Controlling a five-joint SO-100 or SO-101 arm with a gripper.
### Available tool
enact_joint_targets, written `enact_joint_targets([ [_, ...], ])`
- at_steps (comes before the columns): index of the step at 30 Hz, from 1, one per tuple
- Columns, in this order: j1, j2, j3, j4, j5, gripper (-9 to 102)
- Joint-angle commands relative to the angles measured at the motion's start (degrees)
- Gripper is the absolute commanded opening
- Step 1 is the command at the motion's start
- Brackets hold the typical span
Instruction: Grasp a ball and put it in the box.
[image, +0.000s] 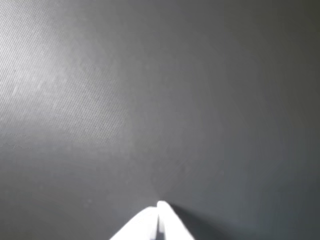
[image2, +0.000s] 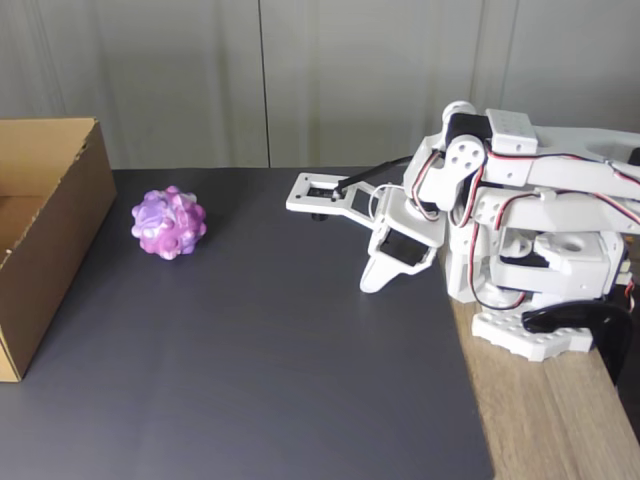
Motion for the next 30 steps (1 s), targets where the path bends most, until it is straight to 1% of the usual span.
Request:
enact_joint_targets([
  [1, -0.4, -0.4, 0.4, 1.1, -0.3, 1],
  [8, 0.2, -0.4, 0.4, 1.1, -0.4, 0],
  [15, 6.7, -0.5, 0.4, 0.7, 0.3, 0],
  [18, 9.2, -0.6, 0.4, -0.2, 4.5, 0],
  [27, 11.5, -0.6, 0.4, -6.2, 6.0, 0],
  [30, 11.5, -0.7, 0.2, -10.5, 5.4, 0],
])
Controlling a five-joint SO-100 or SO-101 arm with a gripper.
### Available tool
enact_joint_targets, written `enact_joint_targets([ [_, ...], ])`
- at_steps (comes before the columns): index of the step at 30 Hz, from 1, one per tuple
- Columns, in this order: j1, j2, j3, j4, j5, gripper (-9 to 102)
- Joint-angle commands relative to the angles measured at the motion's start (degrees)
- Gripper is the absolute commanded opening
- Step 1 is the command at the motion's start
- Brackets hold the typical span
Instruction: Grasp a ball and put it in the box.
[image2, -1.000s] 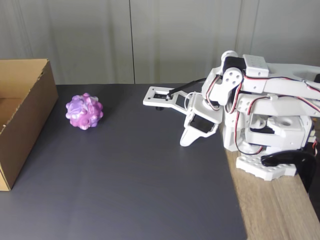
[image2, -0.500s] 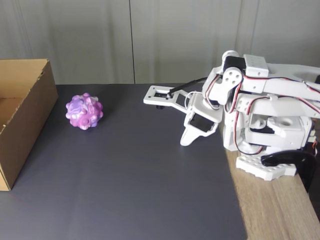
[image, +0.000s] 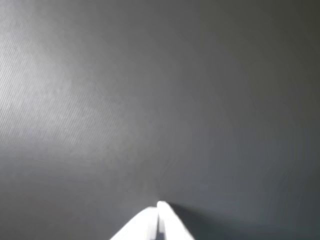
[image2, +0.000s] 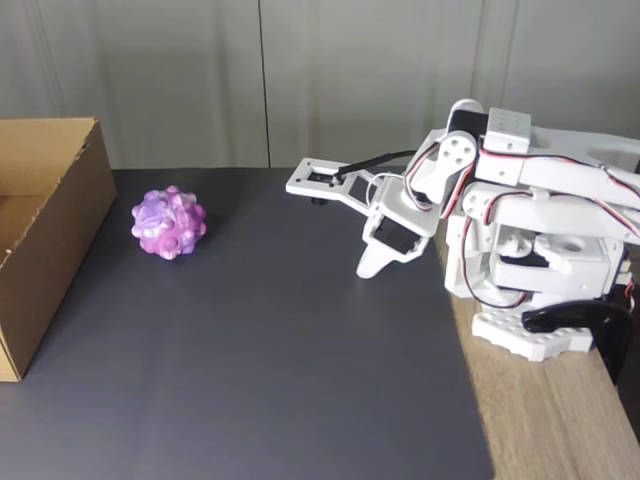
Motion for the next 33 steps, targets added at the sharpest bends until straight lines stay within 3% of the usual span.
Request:
enact_joint_targets([
  [1, 0.3, 0.1, -0.7, -5.2, -0.2, 1],
  [11, -2.8, -1.6, -9.0, -7.8, -1.6, 1],
  [23, -3.4, -40.2, -40.0, -22.2, -1.3, 0],
  [33, -3.7, -62.9, -62.1, -27.6, -0.8, 0],
])
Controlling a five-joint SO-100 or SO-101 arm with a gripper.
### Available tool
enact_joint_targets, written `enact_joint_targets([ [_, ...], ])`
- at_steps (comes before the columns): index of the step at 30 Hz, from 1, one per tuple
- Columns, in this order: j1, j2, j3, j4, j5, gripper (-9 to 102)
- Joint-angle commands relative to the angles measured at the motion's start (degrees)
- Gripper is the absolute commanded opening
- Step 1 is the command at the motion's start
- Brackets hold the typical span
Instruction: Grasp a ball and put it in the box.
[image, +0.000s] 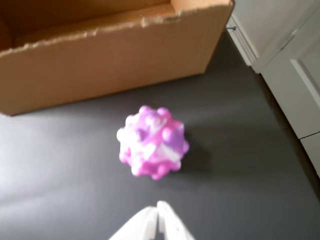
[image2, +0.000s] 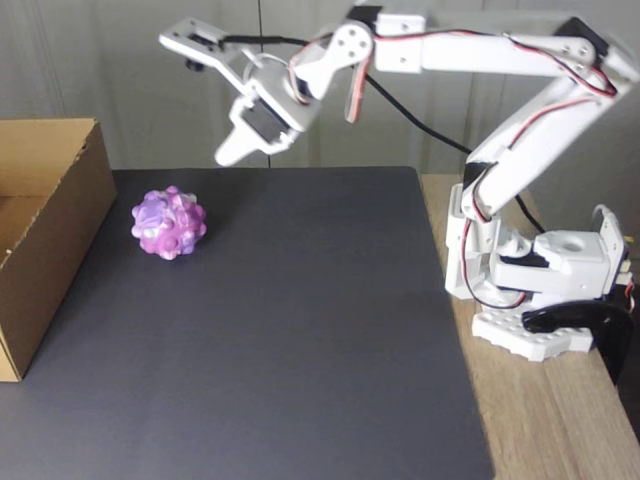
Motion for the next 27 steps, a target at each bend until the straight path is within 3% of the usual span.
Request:
enact_joint_targets([
  [1, -0.8, -3.7, -6.5, -1.9, 0.6, 0],
  [7, -0.3, -11.5, -12.0, -4.0, 0.9, 3],
  [19, 1.1, -22.8, -18.5, -6.5, 2.2, 23],
  [27, 3.3, -26.1, -21.3, -6.7, 4.1, 24],
])
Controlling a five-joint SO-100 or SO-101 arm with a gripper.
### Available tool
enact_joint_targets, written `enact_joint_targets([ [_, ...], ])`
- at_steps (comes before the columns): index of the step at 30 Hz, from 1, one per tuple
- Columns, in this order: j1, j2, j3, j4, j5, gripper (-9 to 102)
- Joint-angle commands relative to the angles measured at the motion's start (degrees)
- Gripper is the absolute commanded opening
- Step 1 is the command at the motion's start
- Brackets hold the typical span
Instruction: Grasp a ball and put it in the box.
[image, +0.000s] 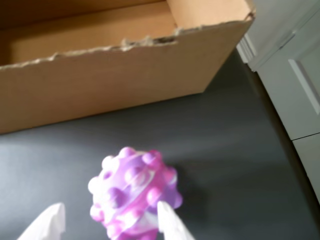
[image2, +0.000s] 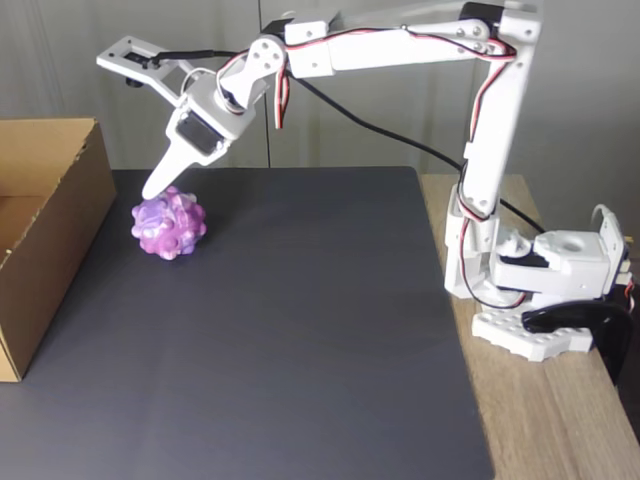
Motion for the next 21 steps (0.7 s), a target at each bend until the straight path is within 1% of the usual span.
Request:
enact_joint_targets([
  [1, 0.6, -0.2, -3.8, -1.0, 0.5, 25],
  [5, 1.9, -2.8, -6.1, -0.6, 0.4, 36],
  [9, 2.7, -5.1, -7.3, 0.2, 0.9, 43],
  [15, 3.3, -7.5, -7.3, 0.1, 1.2, 45],
  [21, 3.3, -11.2, -7.6, -0.3, 1.6, 49],
])
